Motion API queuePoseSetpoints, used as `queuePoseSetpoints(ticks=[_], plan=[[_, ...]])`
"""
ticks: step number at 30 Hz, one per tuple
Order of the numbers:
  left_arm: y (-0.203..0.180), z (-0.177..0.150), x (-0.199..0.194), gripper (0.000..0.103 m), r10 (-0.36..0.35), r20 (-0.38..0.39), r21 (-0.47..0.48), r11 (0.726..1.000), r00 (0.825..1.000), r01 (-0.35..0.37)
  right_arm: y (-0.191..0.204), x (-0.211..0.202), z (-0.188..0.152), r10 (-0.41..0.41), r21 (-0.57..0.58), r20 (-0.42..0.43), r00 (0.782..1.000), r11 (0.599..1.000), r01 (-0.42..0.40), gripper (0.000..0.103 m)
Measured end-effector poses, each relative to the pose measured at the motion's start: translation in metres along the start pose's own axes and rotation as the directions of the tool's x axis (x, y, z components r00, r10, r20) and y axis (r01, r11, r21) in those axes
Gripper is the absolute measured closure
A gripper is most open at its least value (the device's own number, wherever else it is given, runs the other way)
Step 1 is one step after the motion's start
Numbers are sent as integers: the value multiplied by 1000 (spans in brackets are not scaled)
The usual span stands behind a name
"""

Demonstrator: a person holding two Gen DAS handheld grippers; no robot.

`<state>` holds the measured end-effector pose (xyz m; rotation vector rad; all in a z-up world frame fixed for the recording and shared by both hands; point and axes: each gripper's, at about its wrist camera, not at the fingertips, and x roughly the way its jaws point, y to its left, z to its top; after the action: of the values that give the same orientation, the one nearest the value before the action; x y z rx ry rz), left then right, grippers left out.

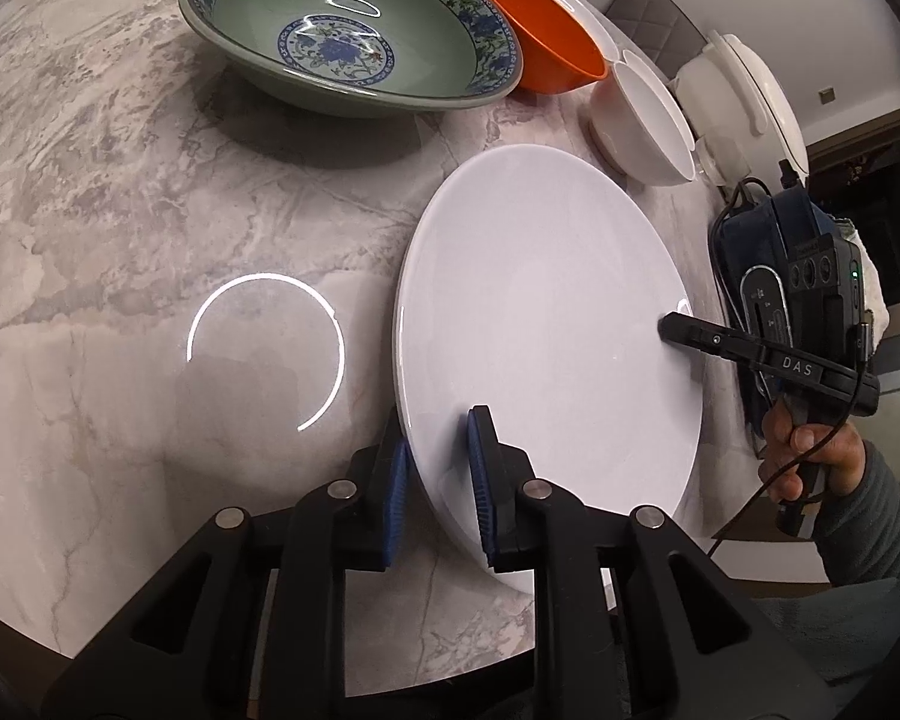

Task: Organize plates and bowls
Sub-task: 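Carry the held plate toward the bowls and lower it onto the table, then open both grippers and release the large plate on the table, then move both grippers to the white plate beside the teal basket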

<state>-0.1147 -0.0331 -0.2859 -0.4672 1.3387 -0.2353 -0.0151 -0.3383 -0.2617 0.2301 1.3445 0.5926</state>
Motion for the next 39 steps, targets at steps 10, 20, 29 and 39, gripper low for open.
queuePoseSetpoints(ticks=[10, 20, 29, 39], plan=[[18, 2, -48, 23, -8, 69, 17, 1000, 998, 7, 15, -11, -11, -115, -67, 80, 990, 990, 120, 64], [73, 32, -134, 0, -58, 208, -85, 993, 977, 77, 13, -82, -39, -117, 260, 270, 956, 965, 45, 5], [86, 144, -173, 0, -46, 262, 9, 999, 964, 46, 76, -129, 6, 31, 220, 428, 903, 966, -137, 0], [28, 322, -146, 1, -39, 165, 99, 995, 986, 23, 19, -192, 180, 168, 107, 472, 866, 964, -245, 0]])
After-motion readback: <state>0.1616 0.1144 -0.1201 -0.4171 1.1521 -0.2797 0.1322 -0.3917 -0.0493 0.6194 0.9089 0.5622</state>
